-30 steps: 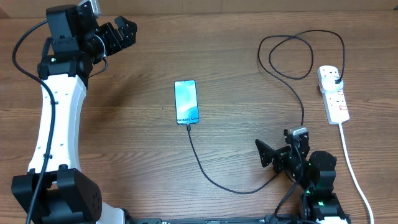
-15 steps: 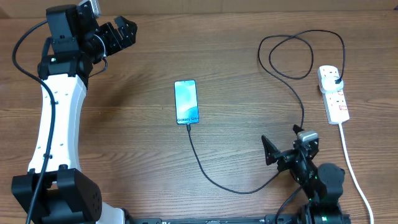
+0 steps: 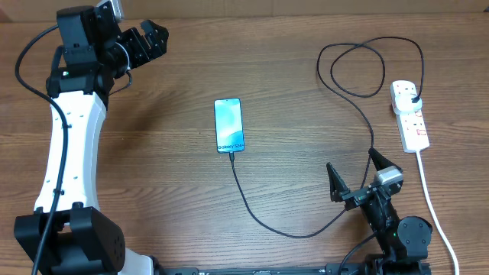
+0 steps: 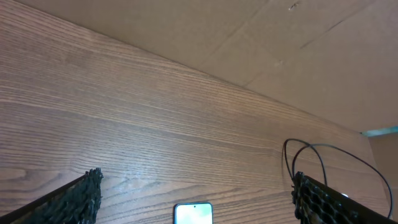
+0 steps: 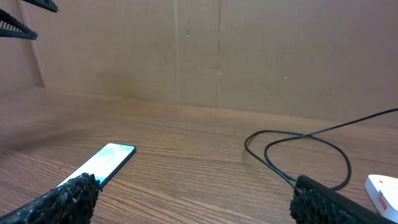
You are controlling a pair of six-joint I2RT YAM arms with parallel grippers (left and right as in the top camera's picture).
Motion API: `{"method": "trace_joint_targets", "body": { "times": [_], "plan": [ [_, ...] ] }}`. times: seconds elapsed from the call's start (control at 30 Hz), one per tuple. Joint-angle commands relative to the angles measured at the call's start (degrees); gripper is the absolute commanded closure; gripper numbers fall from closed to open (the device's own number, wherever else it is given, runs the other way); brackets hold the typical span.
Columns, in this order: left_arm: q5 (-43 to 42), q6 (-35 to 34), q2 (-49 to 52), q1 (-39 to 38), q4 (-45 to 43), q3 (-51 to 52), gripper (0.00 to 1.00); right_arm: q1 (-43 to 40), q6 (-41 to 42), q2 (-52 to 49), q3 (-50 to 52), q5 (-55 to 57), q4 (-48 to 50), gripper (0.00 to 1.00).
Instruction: Plug charger to phone and switch on socket
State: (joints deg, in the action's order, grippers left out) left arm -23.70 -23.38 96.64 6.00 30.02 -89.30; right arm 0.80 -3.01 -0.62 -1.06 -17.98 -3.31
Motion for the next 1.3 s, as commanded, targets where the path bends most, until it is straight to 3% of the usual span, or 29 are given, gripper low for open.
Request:
{"method": "trace_joint_targets", "body": {
  "times": [0.0,0.37,0.67,0.8,0.87,0.9,1.1,1.27],
  "plan": [
    [0.35,1.14,-0.74,-0.02,-0.20,-0.85,0.00,0.22,-0.07,0.44,0.59,0.33,0.02,0.00],
    [0.35,1.14,-1.27,-0.48,0.20,-0.85,0.00,0.22,-0.09,0.46,0.59,0.33,0.02,0.00],
    [0.37,1.16,-16.90,-3.50,5.03,-0.85,0.00,0.22,-0.07,0.46,0.59,0.33,0.02,0.00],
    [3.85,5.11,-23.34,-3.65,14.95,-0.81,0.00,0.22,-0.09,0.44,0.59,0.33,0.02,0.00],
    [10.73,7.63,-25.94,-4.74,24.72,0.55,0.00,0.22,-0.07,0.46,0.59,0.33,0.02,0.00],
    [13.38,7.78,-26.88,-5.11,25.24,2.43,0.00,0.22,-0.07,0.44,0.59,0.33,0.02,0.00],
    [14.10,9.46,-33.29,-5.75,9.97,23.98,0.00,0.22,-0.09,0.46,0.59,0.33,0.02,0.00],
    [9.20,9.46,-38.60,-5.73,-21.33,47.52,0.01,0.22,-0.07,0.46,0.59,0.33,0.02,0.00]
  ]
}}
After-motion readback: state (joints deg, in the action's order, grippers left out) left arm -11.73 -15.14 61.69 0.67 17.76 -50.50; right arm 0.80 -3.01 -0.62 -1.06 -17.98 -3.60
